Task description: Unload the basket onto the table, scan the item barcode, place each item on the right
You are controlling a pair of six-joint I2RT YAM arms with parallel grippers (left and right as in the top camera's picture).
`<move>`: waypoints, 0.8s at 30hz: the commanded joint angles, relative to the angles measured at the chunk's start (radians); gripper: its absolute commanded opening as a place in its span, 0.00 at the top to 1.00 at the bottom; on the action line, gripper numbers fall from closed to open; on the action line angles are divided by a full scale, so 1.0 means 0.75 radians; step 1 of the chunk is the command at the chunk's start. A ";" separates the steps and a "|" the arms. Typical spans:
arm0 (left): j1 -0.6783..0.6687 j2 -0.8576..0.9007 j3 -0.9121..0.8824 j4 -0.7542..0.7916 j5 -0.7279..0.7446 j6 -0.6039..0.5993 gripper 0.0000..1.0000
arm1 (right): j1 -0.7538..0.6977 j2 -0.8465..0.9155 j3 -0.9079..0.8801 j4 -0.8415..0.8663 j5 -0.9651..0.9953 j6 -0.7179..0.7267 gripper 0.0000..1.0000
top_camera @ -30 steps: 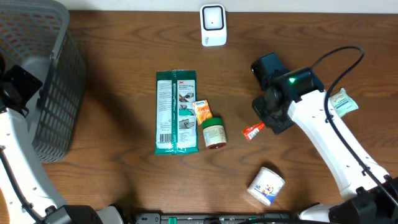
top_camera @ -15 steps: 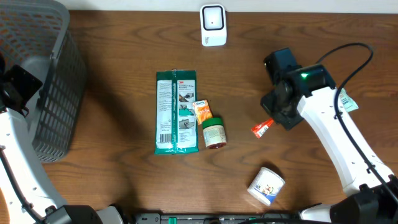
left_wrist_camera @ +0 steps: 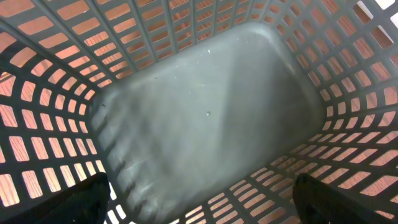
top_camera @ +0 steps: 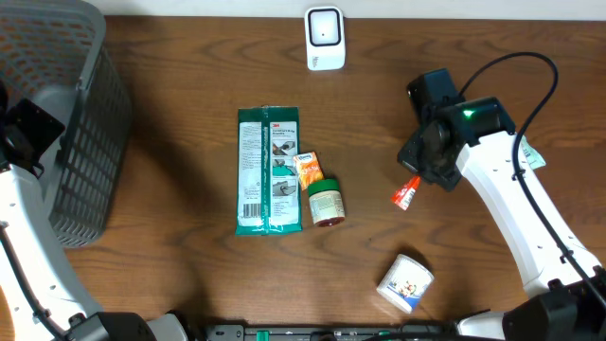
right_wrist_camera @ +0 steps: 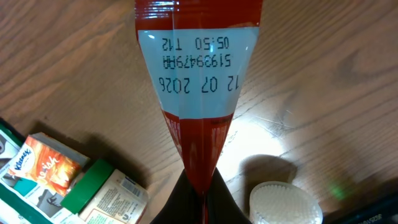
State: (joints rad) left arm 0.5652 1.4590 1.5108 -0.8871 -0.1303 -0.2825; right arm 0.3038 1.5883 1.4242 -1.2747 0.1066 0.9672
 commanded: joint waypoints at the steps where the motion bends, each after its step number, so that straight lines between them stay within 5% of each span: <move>1: 0.004 0.010 0.018 -0.004 -0.008 0.017 0.07 | -0.014 -0.016 0.002 0.000 0.011 -0.041 0.99; 9: 0.004 0.010 0.018 -0.004 -0.008 0.017 0.06 | -0.013 -0.016 0.002 0.080 -0.010 -0.348 0.99; 24: 0.004 0.010 0.018 -0.004 -0.008 0.017 0.07 | -0.014 -0.014 -0.002 0.184 -0.179 -0.350 0.99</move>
State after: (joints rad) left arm 0.5652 1.4590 1.5108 -0.8871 -0.1303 -0.2825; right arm 0.3038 1.5883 1.4242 -1.1324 -0.0097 0.7208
